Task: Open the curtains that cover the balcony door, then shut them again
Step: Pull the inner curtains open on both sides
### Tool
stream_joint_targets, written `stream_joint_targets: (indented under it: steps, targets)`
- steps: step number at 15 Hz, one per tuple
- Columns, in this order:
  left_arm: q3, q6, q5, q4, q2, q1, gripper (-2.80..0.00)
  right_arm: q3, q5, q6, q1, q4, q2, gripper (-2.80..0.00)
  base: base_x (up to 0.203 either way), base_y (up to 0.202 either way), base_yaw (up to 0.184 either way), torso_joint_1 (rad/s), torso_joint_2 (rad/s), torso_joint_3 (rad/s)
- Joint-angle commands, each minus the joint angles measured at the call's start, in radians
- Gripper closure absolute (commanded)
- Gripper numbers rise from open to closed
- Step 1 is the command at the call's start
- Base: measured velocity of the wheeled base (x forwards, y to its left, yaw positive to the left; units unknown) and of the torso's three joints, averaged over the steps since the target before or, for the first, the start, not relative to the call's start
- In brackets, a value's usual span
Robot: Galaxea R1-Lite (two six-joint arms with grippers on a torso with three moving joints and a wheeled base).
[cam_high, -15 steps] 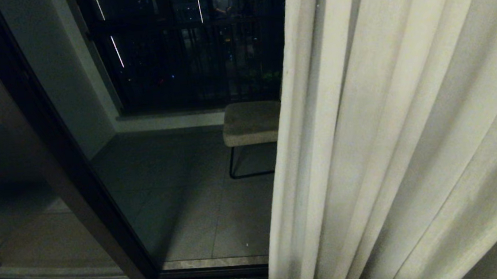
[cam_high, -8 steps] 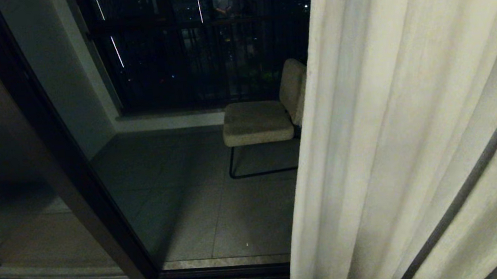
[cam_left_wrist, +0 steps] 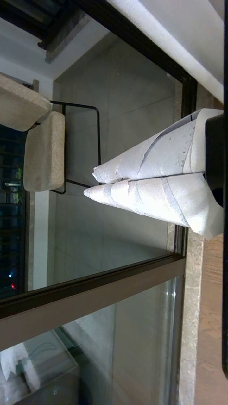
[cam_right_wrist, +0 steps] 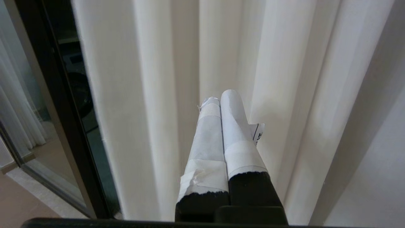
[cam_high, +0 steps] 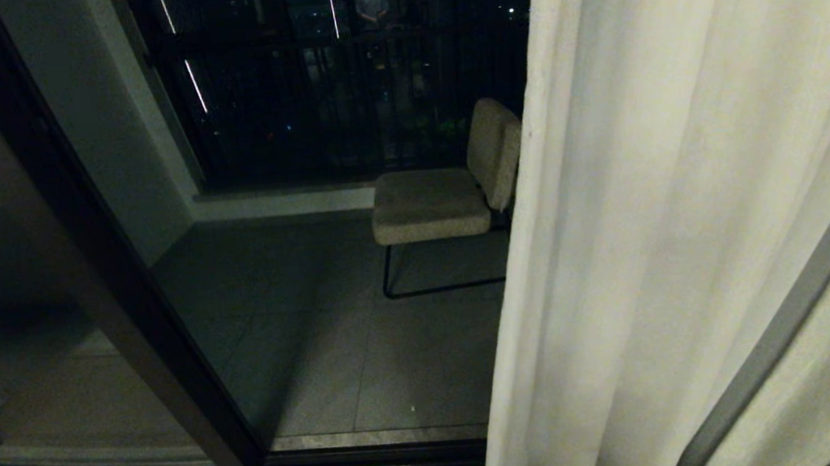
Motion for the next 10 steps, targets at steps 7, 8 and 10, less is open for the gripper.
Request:
stream_joint_targets:
  steps: [7,8,10]
  targets:
    - [0.000,0.000,0.000,0.000,0.000,0.000,0.00,-0.011,-0.097,-0.025,-0.146,0.084,-0.023,0.00,0.000,0.000,0.000,0.000,0.00,0.000]
    - [0.000,0.000,0.000,0.000,0.000,0.000,0.00,-0.010,-0.101,-0.026,-0.174,0.102,-0.041,0.00,0.000,0.000,0.000,0.000,0.00,0.000]
    - [0.000,0.000,0.000,0.000,0.000,0.000,0.00,-0.010,-0.100,-0.022,-0.180,0.110,-0.052,0.00,0.000,0.000,0.000,0.000,0.00,0.000]
